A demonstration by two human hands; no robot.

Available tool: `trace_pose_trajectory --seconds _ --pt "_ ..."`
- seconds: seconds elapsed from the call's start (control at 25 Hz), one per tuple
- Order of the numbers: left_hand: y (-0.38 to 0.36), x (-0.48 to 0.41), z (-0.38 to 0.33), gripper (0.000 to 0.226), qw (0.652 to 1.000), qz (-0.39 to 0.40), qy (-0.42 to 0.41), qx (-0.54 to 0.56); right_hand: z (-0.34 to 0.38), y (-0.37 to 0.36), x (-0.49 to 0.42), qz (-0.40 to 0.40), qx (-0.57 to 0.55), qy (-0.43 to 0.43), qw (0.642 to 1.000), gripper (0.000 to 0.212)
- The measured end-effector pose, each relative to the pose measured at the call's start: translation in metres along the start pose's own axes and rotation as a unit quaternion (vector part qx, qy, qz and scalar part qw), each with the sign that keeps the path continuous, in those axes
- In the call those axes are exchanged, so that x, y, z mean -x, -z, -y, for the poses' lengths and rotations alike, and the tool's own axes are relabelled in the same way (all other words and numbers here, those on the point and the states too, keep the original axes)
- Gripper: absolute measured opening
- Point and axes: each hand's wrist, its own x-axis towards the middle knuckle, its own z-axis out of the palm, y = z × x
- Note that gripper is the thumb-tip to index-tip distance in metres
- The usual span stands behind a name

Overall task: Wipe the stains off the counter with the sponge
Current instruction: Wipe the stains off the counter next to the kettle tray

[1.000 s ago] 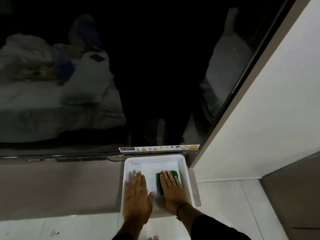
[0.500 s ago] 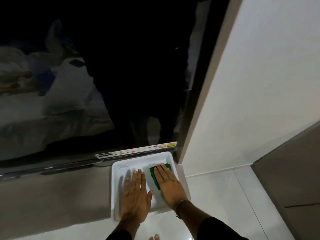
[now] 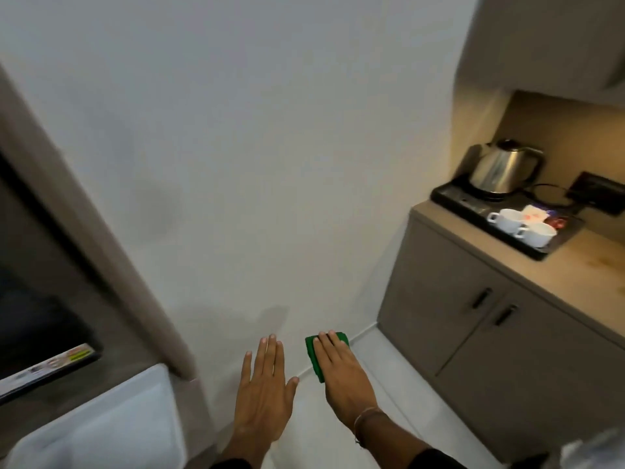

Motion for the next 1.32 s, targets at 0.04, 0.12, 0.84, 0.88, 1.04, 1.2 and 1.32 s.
trace_pose_trajectory --seconds 0.04,0.12,0.84,0.88,1.04,1.2,1.32 --pt "0.002 -0.017 -0.035 0.116 1.000 0.005 -0.022 -0.010 -0.035 0.009 0.011 -0.013 0.004 -0.026 1.000 0.087" --pt "0.006 -0.045 -0.102 0.116 0.997 0.007 -0.074 -0.033 -0.098 0.030 0.035 -0.039 0.007 -0.076 0.996 0.086" --pt "0.002 -0.314 -0.615 0.077 0.862 -0.009 -0.507 0.022 -0.517 0.157 0.181 -0.127 0.025 -0.512 0.849 0.077" --pt "-0.001 -0.331 -0.633 0.077 0.854 -0.007 -0.520 0.018 -0.533 0.159 0.181 -0.120 0.024 -0.527 0.841 0.075" --pt "-0.013 -0.384 -0.680 0.077 0.848 0.019 -0.530 0.009 -0.583 0.162 0.172 -0.080 0.032 -0.567 0.819 0.074" --pt "-0.032 -0.402 -0.689 0.077 0.847 0.044 -0.529 0.043 -0.612 0.150 0.154 -0.053 0.032 -0.546 0.836 0.080" --pt "-0.041 -0.402 -0.689 0.076 0.850 0.047 -0.522 0.061 -0.613 0.131 0.147 -0.037 0.012 -0.531 0.846 0.084"
